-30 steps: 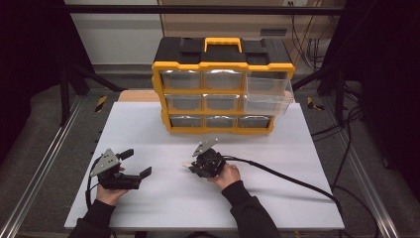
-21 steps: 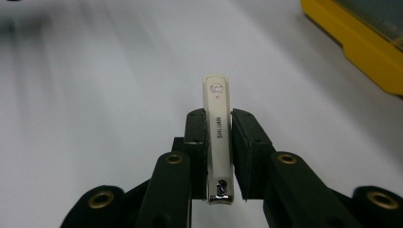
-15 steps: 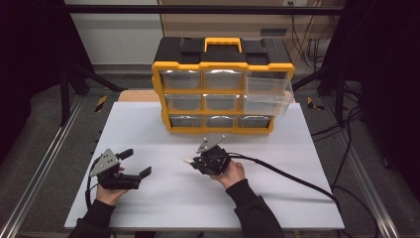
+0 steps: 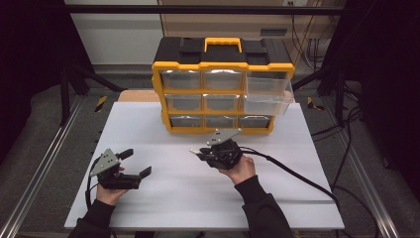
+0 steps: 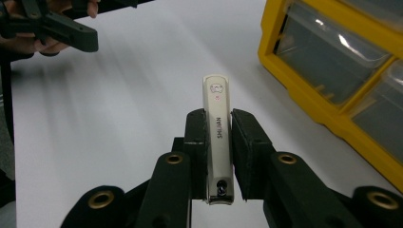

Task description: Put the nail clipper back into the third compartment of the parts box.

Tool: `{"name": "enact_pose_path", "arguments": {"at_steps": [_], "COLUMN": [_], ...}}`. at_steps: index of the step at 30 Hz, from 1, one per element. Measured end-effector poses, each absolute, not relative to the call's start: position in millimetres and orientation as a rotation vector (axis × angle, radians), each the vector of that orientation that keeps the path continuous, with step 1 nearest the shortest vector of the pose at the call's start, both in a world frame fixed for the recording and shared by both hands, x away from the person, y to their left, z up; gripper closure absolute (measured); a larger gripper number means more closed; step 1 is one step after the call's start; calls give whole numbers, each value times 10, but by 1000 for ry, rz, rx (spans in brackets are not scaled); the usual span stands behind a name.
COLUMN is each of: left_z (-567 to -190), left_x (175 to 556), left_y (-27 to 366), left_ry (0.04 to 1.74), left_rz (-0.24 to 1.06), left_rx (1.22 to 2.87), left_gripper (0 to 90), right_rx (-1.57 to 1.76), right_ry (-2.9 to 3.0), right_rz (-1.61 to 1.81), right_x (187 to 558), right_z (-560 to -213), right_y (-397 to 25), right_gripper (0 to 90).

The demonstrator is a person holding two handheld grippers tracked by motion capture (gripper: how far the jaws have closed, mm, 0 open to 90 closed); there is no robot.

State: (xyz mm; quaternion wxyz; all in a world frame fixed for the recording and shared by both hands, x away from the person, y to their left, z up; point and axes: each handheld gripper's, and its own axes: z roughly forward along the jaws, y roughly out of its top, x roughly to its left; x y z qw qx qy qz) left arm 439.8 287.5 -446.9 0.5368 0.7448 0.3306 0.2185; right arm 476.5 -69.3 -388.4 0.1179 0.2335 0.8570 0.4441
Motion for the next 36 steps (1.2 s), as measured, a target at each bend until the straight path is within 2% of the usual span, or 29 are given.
{"name": "enact_pose_path", "arguments": {"at_steps": [36], "left_z": [-4473], "left_x": [4395], "left_y": [2868], "left_ry": [785], "left_rz": [520], "left_rx": [1774], "left_gripper": [21], "right_rx": [681], "right_ry": [2304], "right_rz": [1410], "right_x": [4572], "right_z": [-3073], "right_y": [-1358], "right_gripper": [775]}}
